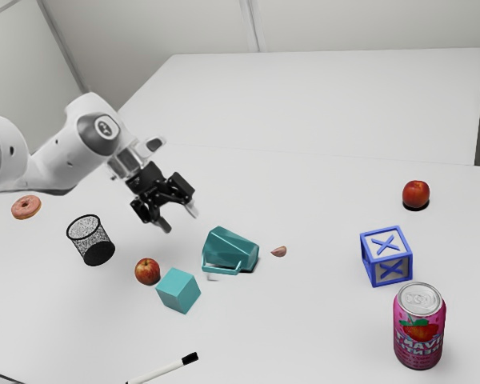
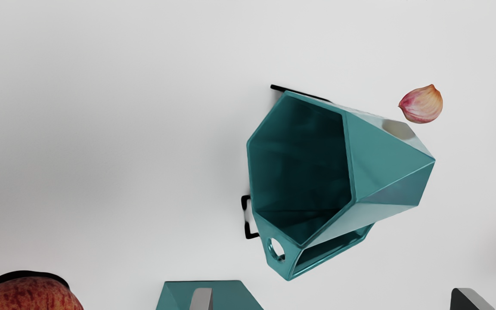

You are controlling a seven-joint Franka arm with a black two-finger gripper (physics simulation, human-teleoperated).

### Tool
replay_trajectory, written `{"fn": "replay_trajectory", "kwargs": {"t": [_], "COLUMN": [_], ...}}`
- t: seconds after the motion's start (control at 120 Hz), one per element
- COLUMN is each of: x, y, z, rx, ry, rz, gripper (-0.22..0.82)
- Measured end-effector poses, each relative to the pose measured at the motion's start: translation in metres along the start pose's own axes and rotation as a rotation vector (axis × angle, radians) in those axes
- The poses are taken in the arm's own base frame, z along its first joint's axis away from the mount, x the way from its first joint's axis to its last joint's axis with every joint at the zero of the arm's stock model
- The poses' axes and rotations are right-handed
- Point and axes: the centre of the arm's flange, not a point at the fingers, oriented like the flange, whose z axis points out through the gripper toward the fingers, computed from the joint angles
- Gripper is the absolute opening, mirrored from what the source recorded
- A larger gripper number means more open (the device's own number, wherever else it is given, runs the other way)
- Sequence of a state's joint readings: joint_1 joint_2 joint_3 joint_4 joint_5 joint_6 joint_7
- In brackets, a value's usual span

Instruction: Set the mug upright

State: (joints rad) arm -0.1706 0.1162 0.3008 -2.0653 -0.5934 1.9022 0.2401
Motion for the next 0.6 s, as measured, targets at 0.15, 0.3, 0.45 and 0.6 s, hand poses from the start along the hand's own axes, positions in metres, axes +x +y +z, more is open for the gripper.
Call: {"fn": "replay_trajectory", "kwargs": {"t": [0.15, 0.3, 0.45, 0.6], "x": [0.005, 0.007, 0.014, 0.02], "y": [0.001, -0.004, -0.007, -0.01], "z": [0.02, 0.034, 0.048, 0.061], "rx": [-0.07, -0.119, -0.177, -0.226], "ry": [-0.002, 0.003, 0.018, 0.029], "rz": [-0.044, -0.086, -0.121, -0.147], "gripper": [0.6, 0.6, 0.6, 0.6]}}
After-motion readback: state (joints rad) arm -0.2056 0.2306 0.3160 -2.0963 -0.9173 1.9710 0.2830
